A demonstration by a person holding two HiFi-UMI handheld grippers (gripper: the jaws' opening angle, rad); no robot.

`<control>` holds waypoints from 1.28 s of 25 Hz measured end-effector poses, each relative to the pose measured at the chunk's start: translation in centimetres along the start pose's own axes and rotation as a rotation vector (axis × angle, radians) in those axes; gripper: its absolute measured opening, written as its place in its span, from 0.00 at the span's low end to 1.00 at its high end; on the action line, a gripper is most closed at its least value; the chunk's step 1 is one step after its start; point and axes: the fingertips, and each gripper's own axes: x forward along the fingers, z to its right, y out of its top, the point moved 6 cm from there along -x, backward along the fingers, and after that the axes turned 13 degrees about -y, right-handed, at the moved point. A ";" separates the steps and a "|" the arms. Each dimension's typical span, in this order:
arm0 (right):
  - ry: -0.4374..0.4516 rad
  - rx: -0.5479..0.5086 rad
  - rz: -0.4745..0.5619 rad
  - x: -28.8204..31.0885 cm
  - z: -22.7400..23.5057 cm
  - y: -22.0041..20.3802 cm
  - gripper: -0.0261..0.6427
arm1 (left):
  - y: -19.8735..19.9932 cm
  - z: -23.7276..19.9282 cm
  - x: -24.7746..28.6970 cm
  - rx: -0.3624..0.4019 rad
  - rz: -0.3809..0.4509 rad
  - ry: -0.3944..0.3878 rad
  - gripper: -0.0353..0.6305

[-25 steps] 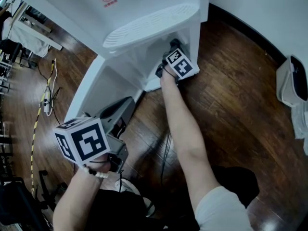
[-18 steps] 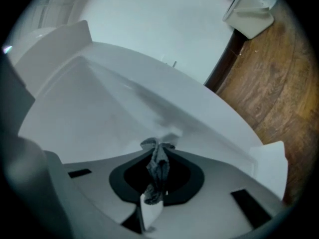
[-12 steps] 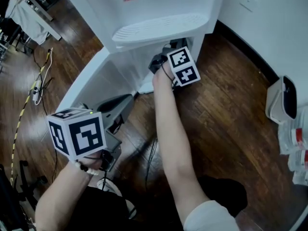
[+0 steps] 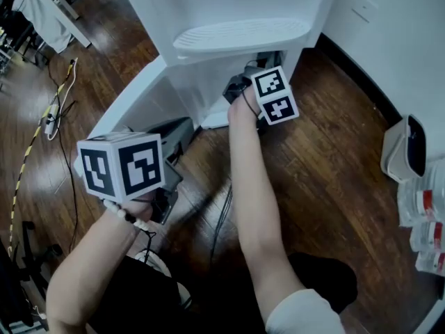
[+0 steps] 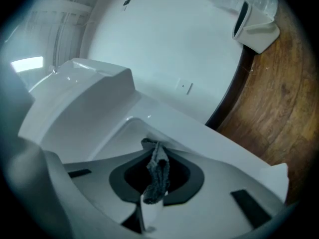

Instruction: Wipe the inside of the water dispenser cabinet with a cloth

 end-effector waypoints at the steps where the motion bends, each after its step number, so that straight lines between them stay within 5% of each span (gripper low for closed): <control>1: -0.017 -0.013 -0.007 0.1 0.5 -0.4 0.10 | 0.0 -0.4 0.0 0.011 -0.006 0.035 0.03; 5: -0.091 -0.042 -0.053 0.9 3.3 -2.6 0.10 | 0.1 -1.1 -0.2 0.020 -0.010 0.099 0.03; 20: -0.323 -0.107 -0.222 2.8 13.6 -8.2 0.10 | -0.3 0.2 0.0 0.011 -0.027 0.046 0.03; 26: -0.304 -0.109 -0.217 2.5 13.6 -7.4 0.10 | -0.1 0.6 -0.1 0.018 -0.016 0.038 0.03; 32: -0.186 -0.102 -0.154 1.1 7.9 -5.3 0.10 | 0.1 1.3 -0.4 0.027 -0.003 0.028 0.03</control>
